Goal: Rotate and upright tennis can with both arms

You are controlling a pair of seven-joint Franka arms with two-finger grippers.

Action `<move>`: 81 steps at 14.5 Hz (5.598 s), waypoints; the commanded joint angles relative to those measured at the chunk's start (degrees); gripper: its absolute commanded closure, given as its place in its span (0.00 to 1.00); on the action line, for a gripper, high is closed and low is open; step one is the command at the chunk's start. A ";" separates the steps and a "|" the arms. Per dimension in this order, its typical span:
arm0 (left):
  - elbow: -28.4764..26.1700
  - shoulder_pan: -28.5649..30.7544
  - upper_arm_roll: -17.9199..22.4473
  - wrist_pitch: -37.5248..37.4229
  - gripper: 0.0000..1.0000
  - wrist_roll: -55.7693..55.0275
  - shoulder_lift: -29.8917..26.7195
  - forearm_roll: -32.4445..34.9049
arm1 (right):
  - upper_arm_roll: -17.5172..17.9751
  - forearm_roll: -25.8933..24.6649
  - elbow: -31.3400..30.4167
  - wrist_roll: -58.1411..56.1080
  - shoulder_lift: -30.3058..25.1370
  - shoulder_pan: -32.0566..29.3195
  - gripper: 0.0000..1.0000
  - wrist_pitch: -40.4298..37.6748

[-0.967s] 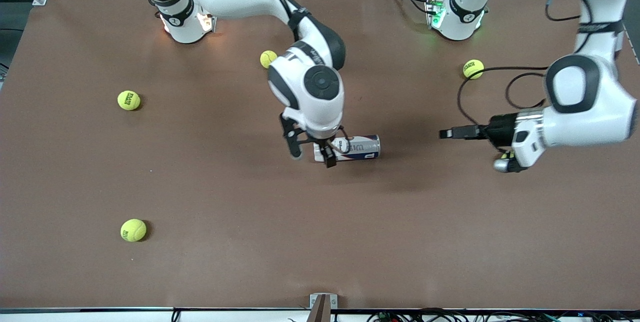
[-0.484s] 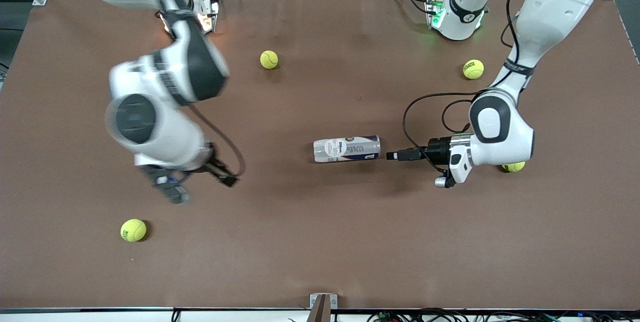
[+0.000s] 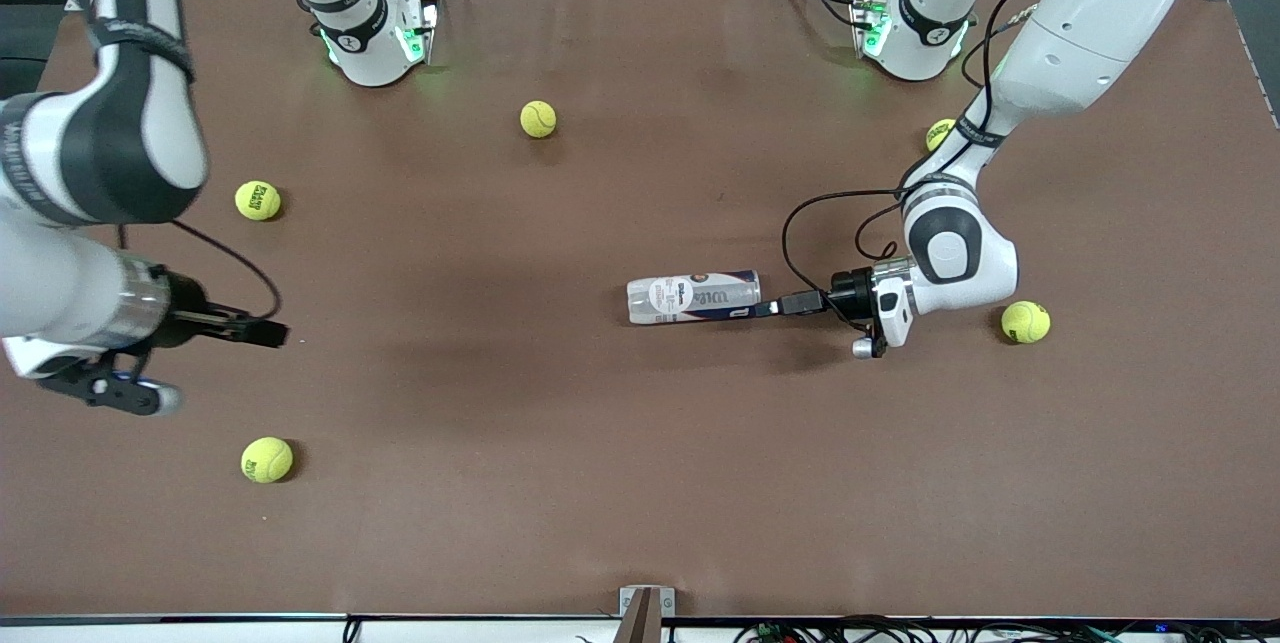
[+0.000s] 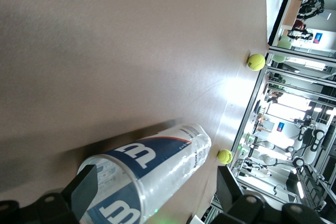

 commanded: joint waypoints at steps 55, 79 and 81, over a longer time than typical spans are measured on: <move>42.70 -53.85 15.45 -20.76 0.86 -117.54 3.15 98.99 | 4.49 -4.69 -21.39 -16.67 -32.14 -8.05 0.00 -4.69; 42.00 -32.16 15.71 -27.17 0.00 -92.52 -13.54 94.95 | 4.31 -3.54 -21.57 -16.85 -32.67 -8.05 0.00 -4.87; 41.21 -28.29 15.54 -29.37 0.00 -87.95 -15.12 94.95 | 4.31 -3.54 -21.66 -16.85 -32.76 -8.05 0.00 -4.43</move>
